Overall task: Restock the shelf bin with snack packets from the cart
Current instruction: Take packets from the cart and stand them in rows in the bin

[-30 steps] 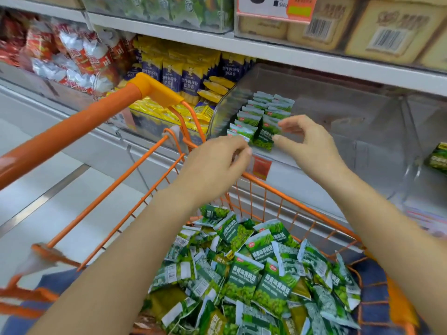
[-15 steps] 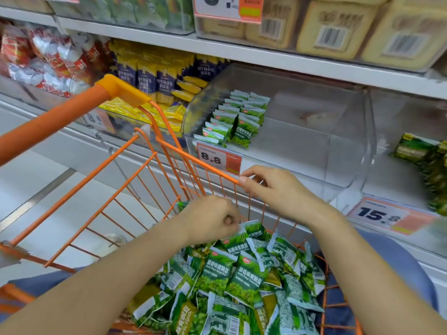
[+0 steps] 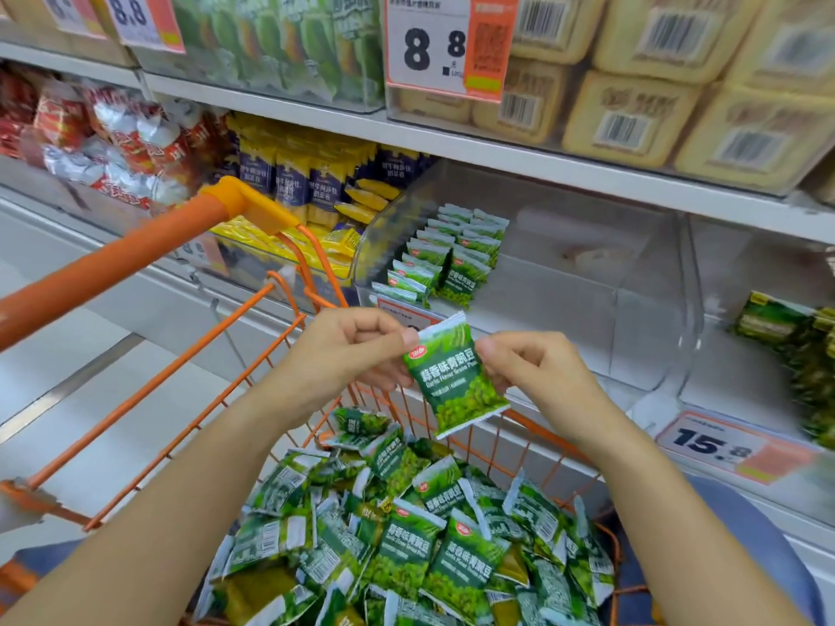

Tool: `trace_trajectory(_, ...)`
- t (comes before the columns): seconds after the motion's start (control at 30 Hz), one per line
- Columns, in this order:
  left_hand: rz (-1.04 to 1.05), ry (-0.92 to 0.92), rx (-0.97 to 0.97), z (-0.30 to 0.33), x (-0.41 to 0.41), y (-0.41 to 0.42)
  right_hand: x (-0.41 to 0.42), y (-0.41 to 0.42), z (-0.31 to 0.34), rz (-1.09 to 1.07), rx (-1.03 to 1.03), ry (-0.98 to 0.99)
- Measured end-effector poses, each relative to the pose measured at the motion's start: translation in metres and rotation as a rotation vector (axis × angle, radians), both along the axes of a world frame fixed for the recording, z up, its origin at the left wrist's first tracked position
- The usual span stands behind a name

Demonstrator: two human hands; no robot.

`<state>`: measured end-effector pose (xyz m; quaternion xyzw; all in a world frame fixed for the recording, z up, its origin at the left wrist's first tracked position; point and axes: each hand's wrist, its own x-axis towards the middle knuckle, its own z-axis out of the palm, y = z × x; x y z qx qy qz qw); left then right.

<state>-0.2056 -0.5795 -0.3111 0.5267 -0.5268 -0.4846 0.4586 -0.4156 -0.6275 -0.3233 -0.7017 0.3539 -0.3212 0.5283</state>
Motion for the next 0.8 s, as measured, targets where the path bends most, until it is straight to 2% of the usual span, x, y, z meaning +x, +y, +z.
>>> trace_trajectory(0.07, 0.062, 0.008, -0.011, -0.002, 0.001, -0.001, 0.001, 0.0, -0.004, 0.055, 0.045, 0.027)
trace_trajectory(0.17, 0.161, -0.026, -0.086, -0.01, -0.001, -0.001, 0.005, 0.003, -0.007, 0.096, 0.001, 0.086)
trace_trajectory(0.2, 0.181, -0.127, -0.151, -0.015, -0.001, -0.002, 0.005, 0.003, -0.004, 0.063, 0.002, 0.075)
trace_trajectory(0.23, 0.185, -0.303, -0.207, -0.023, 0.001, -0.003, 0.005, 0.0, -0.001, 0.006, 0.029, 0.043)
trace_trajectory(0.3, 0.146, -0.755, -0.257, -0.036, 0.006, -0.006, 0.006, -0.011, 0.004, -0.158, 0.097, -0.019)
trace_trajectory(0.37, 0.072, -0.995, -0.316, -0.046, 0.011, -0.01, 0.006, -0.033, 0.004, -0.34, 0.153, 0.003)
trace_trajectory(0.47, 0.036, -1.016, -0.326, -0.051, 0.012, -0.014, 0.015, -0.068, 0.005, -0.46, 0.17, 0.169)
trace_trajectory(0.6, 0.047, -1.013, -0.345, -0.053, 0.012, -0.016, 0.033, -0.108, -0.006, -0.469, 0.015, 0.433)
trace_trajectory(0.7, 0.055, -1.0, -0.344, -0.054, 0.012, -0.016, 0.048, -0.133, -0.021, -0.413, 0.168, 0.624)
trace_trajectory(0.8, 0.054, -1.009, -0.333, -0.053, 0.012, -0.017, 0.059, -0.147, -0.03, -0.381, 0.306, 0.64)
